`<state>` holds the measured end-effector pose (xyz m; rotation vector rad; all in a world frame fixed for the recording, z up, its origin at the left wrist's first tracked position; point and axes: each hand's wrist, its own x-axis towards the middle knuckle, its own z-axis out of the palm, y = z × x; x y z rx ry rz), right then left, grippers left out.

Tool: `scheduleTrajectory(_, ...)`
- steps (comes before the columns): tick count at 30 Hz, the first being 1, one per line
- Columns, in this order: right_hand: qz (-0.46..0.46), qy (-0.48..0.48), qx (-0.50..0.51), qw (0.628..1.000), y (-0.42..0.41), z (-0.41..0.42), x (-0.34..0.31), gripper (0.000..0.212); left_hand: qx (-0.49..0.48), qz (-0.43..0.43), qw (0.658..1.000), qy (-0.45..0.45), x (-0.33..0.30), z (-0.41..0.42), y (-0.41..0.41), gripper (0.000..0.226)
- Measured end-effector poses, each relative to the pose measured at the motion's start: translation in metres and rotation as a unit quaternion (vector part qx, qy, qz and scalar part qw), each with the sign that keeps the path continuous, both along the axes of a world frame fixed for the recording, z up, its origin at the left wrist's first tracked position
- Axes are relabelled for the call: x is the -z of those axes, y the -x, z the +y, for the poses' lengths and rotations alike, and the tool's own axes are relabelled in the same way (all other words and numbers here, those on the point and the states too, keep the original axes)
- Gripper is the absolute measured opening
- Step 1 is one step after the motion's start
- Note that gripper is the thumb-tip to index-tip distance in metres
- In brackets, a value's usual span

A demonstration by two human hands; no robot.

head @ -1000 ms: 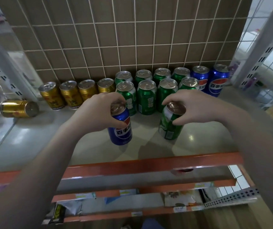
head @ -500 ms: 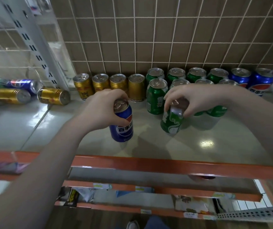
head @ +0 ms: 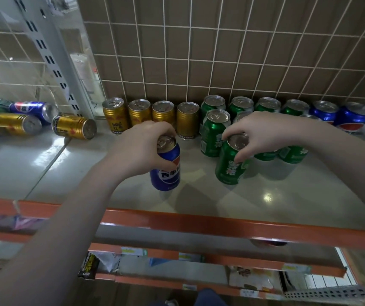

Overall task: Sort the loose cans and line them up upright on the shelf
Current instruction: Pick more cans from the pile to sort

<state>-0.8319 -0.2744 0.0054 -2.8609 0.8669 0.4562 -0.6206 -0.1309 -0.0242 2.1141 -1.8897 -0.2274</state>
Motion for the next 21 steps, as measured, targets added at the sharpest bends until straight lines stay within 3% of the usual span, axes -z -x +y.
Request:
scheduleTrajectory(3,-0.023,-0.036,-0.005,0.999,-0.001,0.000,-0.001,0.059,0.000,0.000,1.000,-0.005,0.003,0.001,-0.003,0.064)
scheduleTrajectory(10,-0.038,0.057,0.016,0.998,-0.010,0.005,0.002,0.051,0.004,-0.001,1.000,-0.011,0.004,0.001,-0.005,0.062)
scheduleTrajectory(15,-0.047,0.079,0.001,0.996,-0.018,0.005,0.003,0.044,0.016,0.000,1.000,-0.013,0.004,0.001,-0.004,0.063)
scheduleTrajectory(21,-0.071,0.079,0.017,0.994,-0.028,0.005,0.006,0.052,0.029,0.004,0.999,-0.017,0.003,0.000,-0.003,0.064)
